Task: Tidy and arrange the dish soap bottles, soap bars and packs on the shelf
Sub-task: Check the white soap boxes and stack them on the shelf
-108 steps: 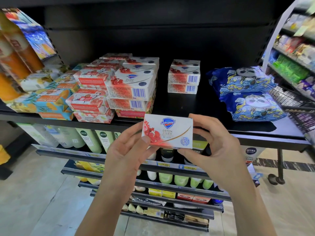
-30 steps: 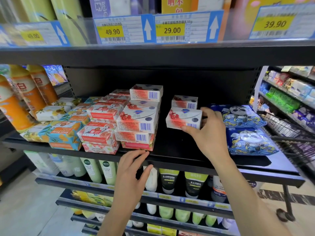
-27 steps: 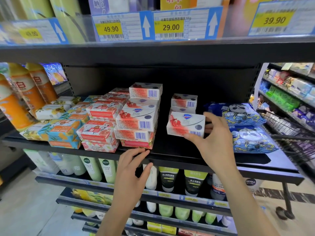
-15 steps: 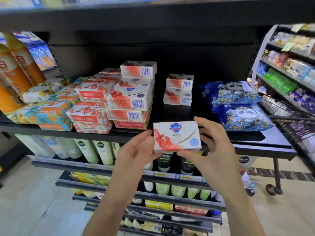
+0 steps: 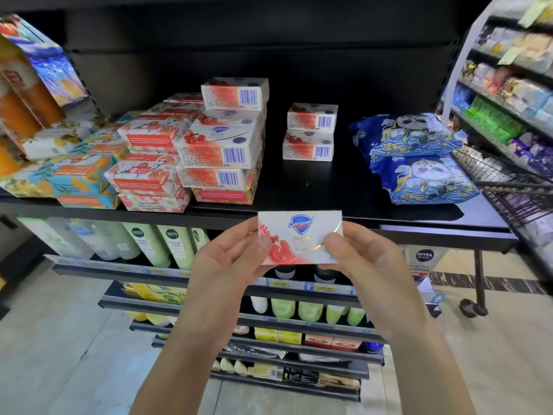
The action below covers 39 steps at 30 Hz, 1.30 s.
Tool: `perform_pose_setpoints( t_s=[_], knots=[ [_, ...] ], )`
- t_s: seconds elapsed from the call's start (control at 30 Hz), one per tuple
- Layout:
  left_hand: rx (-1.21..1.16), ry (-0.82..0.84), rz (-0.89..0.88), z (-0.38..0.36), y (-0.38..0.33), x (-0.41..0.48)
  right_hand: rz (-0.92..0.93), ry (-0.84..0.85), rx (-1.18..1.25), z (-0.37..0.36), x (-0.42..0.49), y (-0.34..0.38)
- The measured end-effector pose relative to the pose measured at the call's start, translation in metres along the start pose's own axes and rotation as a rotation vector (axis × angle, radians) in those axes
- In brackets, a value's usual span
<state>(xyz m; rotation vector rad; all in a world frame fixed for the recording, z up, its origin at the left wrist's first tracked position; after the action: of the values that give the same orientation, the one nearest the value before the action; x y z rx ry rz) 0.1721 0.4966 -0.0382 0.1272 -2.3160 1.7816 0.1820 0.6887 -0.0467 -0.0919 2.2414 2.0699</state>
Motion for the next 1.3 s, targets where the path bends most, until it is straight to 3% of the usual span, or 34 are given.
perform_pose_setpoints(
  t_s=[0.33, 0.87, 1.1, 1.3],
  knots=[
    [0.014, 0.028, -0.011, 0.0, 0.001, -0.003, 0.01, 0.0, 0.141, 0.002, -0.002, -0.007],
    [-0.022, 0.084, 0.072, -0.004, 0.004, -0.005, 0.223, 0.081, 0.132, 0.01, -0.001, -0.005],
    [-0.038, 0.059, 0.047, -0.003, 0.004, -0.002, 0.104, 0.113, 0.124, 0.012, 0.002, -0.011],
    [-0.06, 0.055, 0.036, -0.003, 0.01, 0.001, -0.03, 0.031, 0.061, 0.016, 0.005, -0.017]
  ],
)
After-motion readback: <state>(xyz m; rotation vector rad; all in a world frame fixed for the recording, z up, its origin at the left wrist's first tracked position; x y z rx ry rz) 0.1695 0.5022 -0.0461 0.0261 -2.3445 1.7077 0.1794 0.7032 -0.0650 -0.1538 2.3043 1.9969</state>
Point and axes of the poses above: each hand's wrist, its own x-axis towards the middle knuckle, its own z-axis out of the back of the hand, y = z × x, the point moved 5 cm from there along x, towards the middle knuckle, and after that the axes turned 12 degrees about -z, right-handed, at the moved point
